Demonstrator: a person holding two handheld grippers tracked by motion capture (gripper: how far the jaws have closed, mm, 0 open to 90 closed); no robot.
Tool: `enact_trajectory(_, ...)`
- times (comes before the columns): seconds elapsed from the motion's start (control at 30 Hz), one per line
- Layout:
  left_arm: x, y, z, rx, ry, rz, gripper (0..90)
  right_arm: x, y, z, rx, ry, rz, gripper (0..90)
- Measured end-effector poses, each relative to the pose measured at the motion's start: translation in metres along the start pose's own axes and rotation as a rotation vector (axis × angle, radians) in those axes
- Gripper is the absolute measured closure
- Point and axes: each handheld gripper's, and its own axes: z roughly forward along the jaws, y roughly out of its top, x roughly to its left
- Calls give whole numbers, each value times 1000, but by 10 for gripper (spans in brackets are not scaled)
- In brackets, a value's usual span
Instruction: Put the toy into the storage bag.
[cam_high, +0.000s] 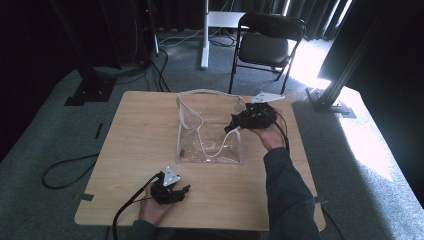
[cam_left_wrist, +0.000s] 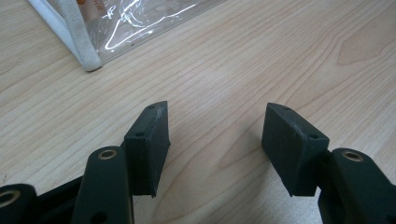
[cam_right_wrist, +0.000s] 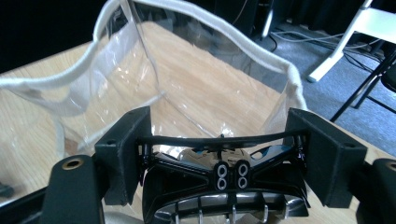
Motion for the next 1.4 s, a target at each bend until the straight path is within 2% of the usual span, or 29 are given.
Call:
enact_trajectory(0.07,0,0,0,0,0,0,420,1,0,1,5,-2,-7,244)
enact_trajectory(0.17,0,0,0,0,0,1,420,5,-2,7,54,-29,-43,242)
enact_trajectory(0.23,0,0,0,0,0,0,419,5,-3,9,67,-46,-48,242)
enact_trajectory(0.33,0,0,0,0,0,0,420,5,-5,7,53,-75,-59,247)
enact_trajectory(0.4,0,0,0,4,-2,-1,415,3,-6,2,30,-69,-38,261)
enact_trajectory(0.53,0,0,0,1,0,0,411,-1,-5,-6,12,-80,-27,263)
enact_trajectory(0.9,0,0,0,1,0,-1,409,-13,-19,-24,-10,-156,31,262)
enact_trajectory(1.07,0,0,0,3,1,1,409,-16,-32,-39,-68,-165,78,262)
enact_trajectory(1.27,0,0,0,3,1,2,409,-20,-45,-48,-69,-186,99,262)
enact_trajectory(1.4,0,0,0,3,1,2,409,-20,-52,-49,-46,-193,107,261)
